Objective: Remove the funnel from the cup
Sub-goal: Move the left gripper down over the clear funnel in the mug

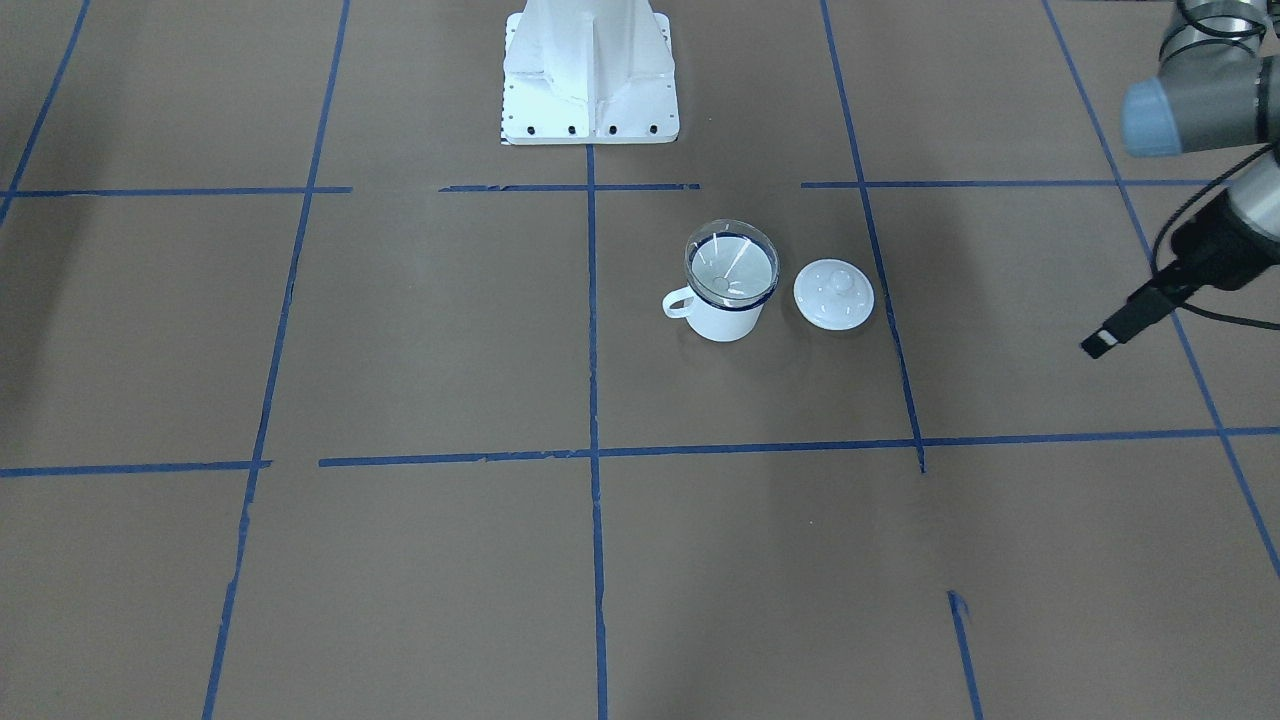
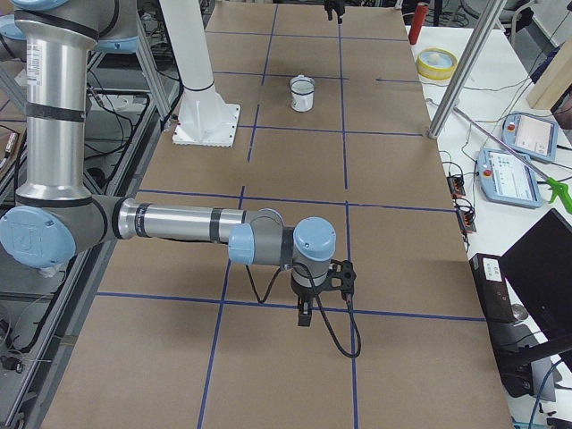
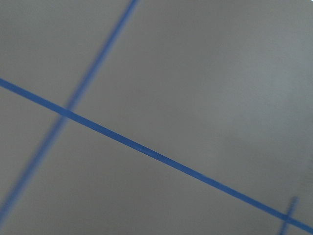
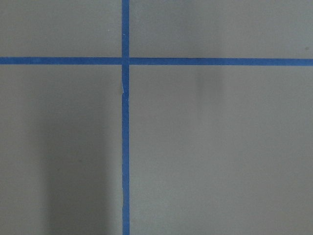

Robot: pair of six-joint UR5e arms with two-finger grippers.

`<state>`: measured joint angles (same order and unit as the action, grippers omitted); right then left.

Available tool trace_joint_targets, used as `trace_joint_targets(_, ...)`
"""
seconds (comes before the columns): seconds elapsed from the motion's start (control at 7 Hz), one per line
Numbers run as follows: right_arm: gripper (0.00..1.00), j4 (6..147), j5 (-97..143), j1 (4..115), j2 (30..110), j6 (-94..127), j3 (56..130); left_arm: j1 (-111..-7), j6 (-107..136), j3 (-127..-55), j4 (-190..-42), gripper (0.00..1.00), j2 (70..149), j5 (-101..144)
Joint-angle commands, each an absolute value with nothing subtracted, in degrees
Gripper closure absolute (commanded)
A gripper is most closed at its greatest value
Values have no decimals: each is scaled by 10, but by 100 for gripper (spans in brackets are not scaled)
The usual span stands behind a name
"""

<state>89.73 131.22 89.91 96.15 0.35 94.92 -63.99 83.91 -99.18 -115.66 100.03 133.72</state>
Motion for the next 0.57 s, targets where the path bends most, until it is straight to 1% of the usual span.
trace_joint_targets(0.0,0,897,1312,899,962,4,949,-551,934,-1010,-972,0,1147,1309)
trace_joint_targets(0.14,0,897,1312,899,962,4,949,-504,1002,-1020,-927,0,1186,1284)
trace_joint_targets(0.29,0,897,1312,899,962,4,949,-465,1061,-1057,-916,0,1191,1263)
trace_joint_targets(0.43,0,897,1312,899,962,4,949,-433,1066,-1059,-871,0,1225,1237)
